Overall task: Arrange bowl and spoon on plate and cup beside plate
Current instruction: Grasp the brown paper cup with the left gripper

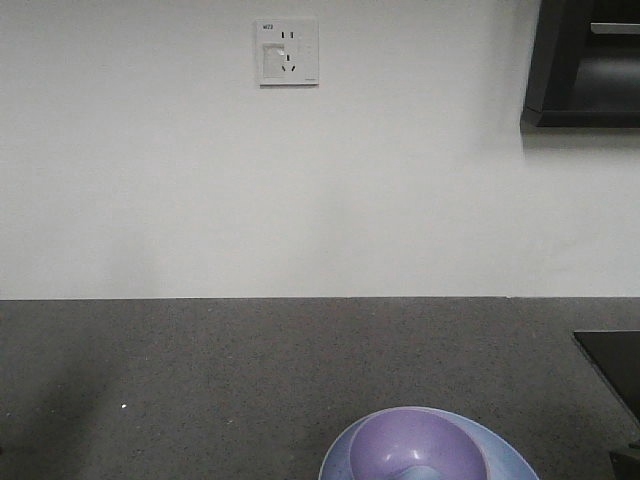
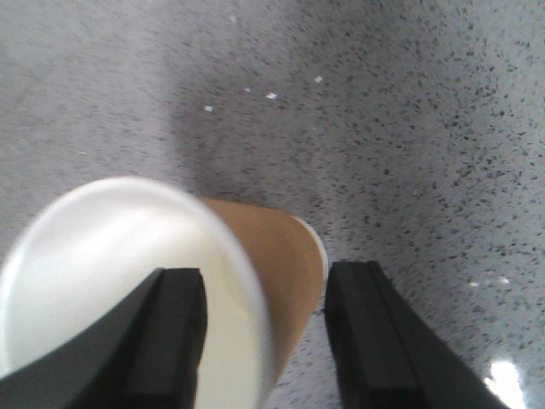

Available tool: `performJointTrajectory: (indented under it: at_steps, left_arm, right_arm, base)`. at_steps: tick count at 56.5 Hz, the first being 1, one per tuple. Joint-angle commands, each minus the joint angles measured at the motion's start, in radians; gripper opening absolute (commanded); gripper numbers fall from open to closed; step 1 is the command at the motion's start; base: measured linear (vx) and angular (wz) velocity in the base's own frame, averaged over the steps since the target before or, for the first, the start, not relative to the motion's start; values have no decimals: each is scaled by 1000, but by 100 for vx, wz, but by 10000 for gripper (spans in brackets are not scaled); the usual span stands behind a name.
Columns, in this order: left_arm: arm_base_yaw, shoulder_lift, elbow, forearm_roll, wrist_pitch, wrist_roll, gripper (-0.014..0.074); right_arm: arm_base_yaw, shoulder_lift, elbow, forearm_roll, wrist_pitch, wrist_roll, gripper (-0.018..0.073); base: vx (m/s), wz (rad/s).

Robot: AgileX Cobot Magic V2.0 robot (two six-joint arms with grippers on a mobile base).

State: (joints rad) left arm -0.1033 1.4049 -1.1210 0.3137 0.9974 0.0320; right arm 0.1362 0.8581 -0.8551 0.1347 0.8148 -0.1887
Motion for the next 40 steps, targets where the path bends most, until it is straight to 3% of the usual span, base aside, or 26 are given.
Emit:
performJointTrajectory:
  at_steps: [1,11,18,24,35,40]
  left_arm:
    - [1,-4,-23,-19,-43,-8,342]
    - [-3,-7,-24,-45,-63,24,-10]
    - [-25,-60,-26,-67,-95,37,-8]
    - [-73,-116,-54,-130,-124,90,-8]
    - [-210,-130,-217,-328,-120,193,-3]
    - [-296,-104,-296,-370,-116,216,0]
  right_arm:
    - [-4,-10,-28,6,-66,-4,-8]
    - [-4,-10,-28,6,-66,-4,-8]
    - [-4,-10,-28,6,-69,-4,-8]
    - [-4,-10,-28,5,-70,-4,-8]
    - [-4,-10,-28,5,-73,-4,-8]
    - [-4,-10,-28,5,-74,-4,-8]
  base:
    - [0,0]
    - [0,0]
    - [0,0]
    - [0,0]
    - [0,0]
    - [0,0]
